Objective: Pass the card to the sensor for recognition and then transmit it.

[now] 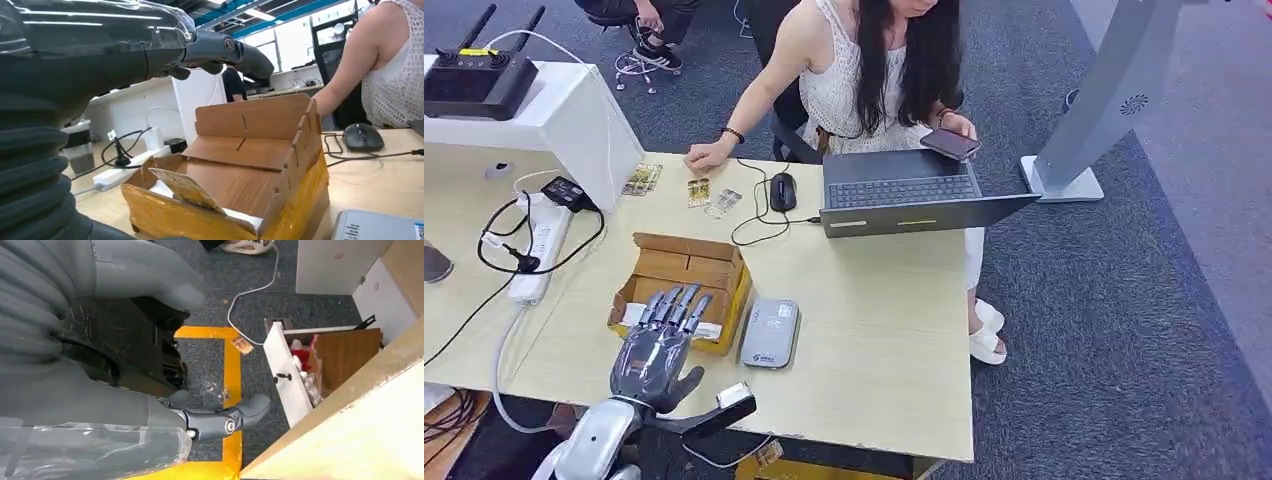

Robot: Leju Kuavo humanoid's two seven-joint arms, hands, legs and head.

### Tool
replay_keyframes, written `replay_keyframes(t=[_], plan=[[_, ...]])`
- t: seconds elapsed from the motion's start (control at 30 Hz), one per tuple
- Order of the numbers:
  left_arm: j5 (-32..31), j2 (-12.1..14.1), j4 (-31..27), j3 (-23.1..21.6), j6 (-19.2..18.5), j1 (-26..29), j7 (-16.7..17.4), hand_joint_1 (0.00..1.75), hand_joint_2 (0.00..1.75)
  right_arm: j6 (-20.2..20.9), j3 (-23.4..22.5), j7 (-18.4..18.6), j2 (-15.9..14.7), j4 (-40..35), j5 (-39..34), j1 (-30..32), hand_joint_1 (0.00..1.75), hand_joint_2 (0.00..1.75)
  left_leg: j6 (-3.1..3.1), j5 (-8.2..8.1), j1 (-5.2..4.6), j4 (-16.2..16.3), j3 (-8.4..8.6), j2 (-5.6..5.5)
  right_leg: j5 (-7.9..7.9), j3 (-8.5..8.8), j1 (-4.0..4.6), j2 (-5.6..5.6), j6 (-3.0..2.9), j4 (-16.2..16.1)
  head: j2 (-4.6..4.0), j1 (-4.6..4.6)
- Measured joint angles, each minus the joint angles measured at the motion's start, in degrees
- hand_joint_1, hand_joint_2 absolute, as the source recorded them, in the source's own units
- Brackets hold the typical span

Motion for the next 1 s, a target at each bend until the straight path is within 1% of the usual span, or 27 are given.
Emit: replay_keyframes(t=[0.3, 0.43, 0.7, 1.0], plan=[[-0.31, -1.64, 3.7, 1.05, -0.15, -2.08, -0.07, 0.0, 1.75, 0.02, -0.79, 0.2, 0.0, 0.22, 0.61, -0.11, 0.0, 1.75, 0.0, 0.0, 0.0, 0.0, 0.0, 0.0, 0.0, 0.0, 0.0, 0.01, 0.0, 0.0, 0.0, 0.0], [-0.31, -1.77, 4.68, 1.84, -0.28, -2.83, 0.13, 0.0, 1.75, 0.02, -0.85, 0.37, 0.0, 0.24, 1.05, -0.13, 0.0, 1.75, 0.0, 0.0, 0.01, 0.0, 0.0, 0.01, 0.0, -0.01, 0.0, 0.01, 0.0, 0.0, 0.0, 0.0], [-0.31, -2.15, 6.45, 4.99, -0.48, -4.38, 0.63, 0.0, 1.75, 0.11, -1.2, 0.37, 0.0, 0.33, 1.86, -0.16, 0.0, 1.75, -0.01, 0.0, 0.0, 0.0, 0.0, 0.01, 0.0, -0.01, 0.0, 0.01, 0.0, 0.0, 0.0, -0.02], [-0.29, -2.17, 7.69, 6.3, -0.5, -5.2, 0.65, 0.0, 1.75, 0.11, -1.86, 0.37, 0.0, 0.55, 2.1, -0.17, 0.0, 1.75, 0.0, 0.0, 0.0, 0.0, 0.0, 0.01, 0.0, -0.01, 0.0, 0.01, 0.0, 0.0, 0.0, 0.0]])
